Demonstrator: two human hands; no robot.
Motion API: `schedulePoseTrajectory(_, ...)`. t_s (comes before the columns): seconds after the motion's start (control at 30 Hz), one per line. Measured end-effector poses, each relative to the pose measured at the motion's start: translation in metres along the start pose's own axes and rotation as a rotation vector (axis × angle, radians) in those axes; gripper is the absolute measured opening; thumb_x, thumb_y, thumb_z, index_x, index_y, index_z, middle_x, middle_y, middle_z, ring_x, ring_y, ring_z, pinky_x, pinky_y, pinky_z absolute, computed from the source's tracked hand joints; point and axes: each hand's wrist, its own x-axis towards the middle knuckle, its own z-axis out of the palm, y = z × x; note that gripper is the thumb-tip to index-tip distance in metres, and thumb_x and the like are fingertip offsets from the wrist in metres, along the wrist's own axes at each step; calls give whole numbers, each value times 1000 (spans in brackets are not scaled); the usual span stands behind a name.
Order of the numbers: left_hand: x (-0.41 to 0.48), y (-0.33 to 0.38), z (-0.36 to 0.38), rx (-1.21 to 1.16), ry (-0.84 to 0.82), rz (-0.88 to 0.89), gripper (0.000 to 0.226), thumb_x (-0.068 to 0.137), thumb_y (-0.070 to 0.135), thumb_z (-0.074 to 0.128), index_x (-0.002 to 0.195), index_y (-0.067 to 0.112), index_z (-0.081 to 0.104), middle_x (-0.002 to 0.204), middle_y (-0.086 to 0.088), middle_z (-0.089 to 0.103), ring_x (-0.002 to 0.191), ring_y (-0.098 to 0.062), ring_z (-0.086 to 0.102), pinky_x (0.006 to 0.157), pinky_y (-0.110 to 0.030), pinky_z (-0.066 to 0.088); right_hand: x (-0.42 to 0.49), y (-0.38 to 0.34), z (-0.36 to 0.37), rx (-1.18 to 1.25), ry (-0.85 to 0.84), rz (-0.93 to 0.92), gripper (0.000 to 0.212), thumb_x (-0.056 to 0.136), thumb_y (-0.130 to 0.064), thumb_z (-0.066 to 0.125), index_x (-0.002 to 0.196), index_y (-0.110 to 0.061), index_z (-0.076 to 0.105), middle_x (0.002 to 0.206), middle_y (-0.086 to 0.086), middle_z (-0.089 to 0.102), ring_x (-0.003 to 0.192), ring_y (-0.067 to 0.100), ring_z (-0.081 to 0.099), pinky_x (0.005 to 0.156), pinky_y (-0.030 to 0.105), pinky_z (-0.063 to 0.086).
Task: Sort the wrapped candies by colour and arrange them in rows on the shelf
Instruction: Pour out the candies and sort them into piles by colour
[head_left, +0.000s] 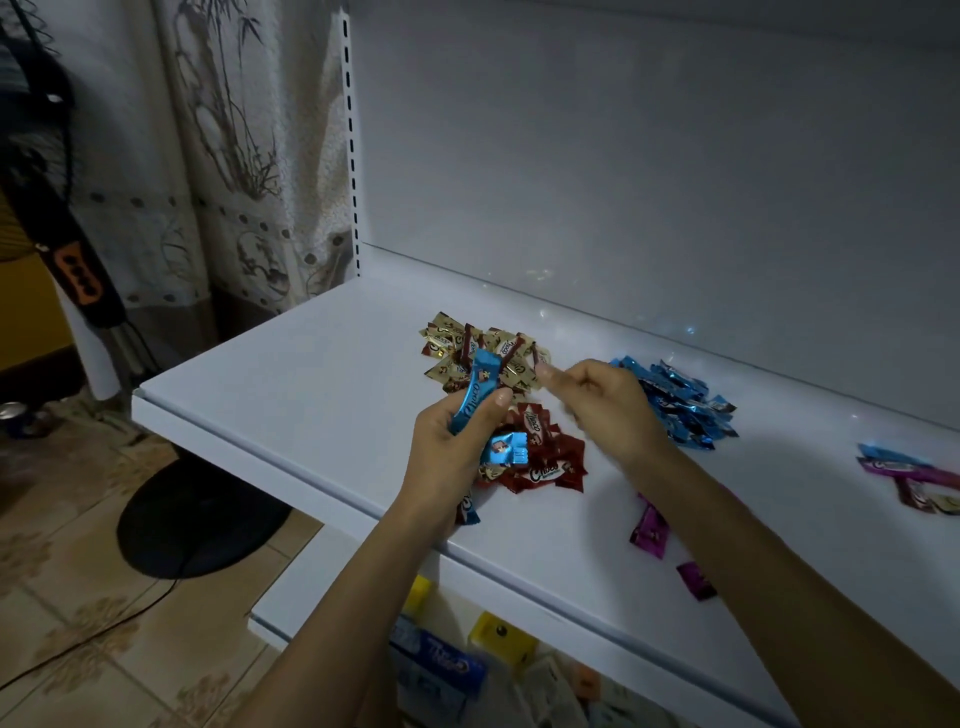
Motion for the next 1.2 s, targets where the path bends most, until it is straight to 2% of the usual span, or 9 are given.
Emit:
schedulePoseTrajectory(0.1,0,-1,2,66,-23,49,26,84,34,62,88,9,70,84,-28,65,71,-29,62,60,-30,53,-6,-30,3,101,-188,-6,33,83,-44,62,92,-13,70,59,-15,58,51,-4,51,53,14,38)
schedulePoseTrajectory(0.17,0,-1,1,90,-26,77,17,87,27,64,88,13,72,83,-23,68,72,-33,62,64,-33,54,-7,-38,10,102,-295,-19,17,85,-31,66,93,-16,71,58,-17,61,50,-6,53,50,11,39)
schedulePoseTrajectory(0.3,0,-3,-1,103,-6,55,26,83,34,66,90,10,72,90,-24,69,87,-45,65,77,-54,54,4,-30,12,264,-150,84,16,91,-24,61,95,-11,68,63,-6,60,50,4,49,52,19,41)
schedulePoseTrajectory(0.5,2,10,4,-26,157,-122,27,91,36,58,77,17,70,69,0,70,62,-13,65,57,-26,54,21,17,-51,106,169,242,11,91,-15,62,98,-7,64,77,5,70,37,3,52,34,15,36)
schedulePoseTrajectory(0.67,15,35,36,-345,162,-351,28,90,37,62,99,11,69,90,-8,73,73,-26,70,61,-34,60,29,60,-98,139,343,422,8,88,-12,65,88,-4,63,76,8,68,31,4,48,34,14,32)
schedulePoseTrajectory(0.77,16,36,65,-381,123,-417,21,89,36,65,88,15,67,69,-4,64,50,-18,56,53,-30,48,36,71,-103,71,329,458,14,87,-12,66,76,-6,60,68,9,66,34,8,53,35,17,35)
schedulePoseTrajectory(0.93,13,31,97,-325,109,-451,21,90,37,63,81,18,63,47,3,57,49,-16,49,59,-31,35,43,83,-103,-164,365,399,26,79,-22,74,65,-6,60,60,6,62,47,17,55,46,24,40)
schedulePoseTrajectory(1.07,16,32,113,-260,116,-433,23,94,36,59,79,18,63,50,2,60,53,-18,53,42,-21,32,33,79,-100,-216,510,221,32,79,-28,75,77,-13,48,69,-5,47,73,19,52,64,27,37)
schedulePoseTrajectory(1.2,24,24,125,-300,147,-459,25,95,36,57,80,16,61,62,-2,62,44,-12,50,38,-19,31,-12,33,-96,111,322,22,34,87,-45,61,81,-12,56,64,0,57,50,12,52,49,24,40)
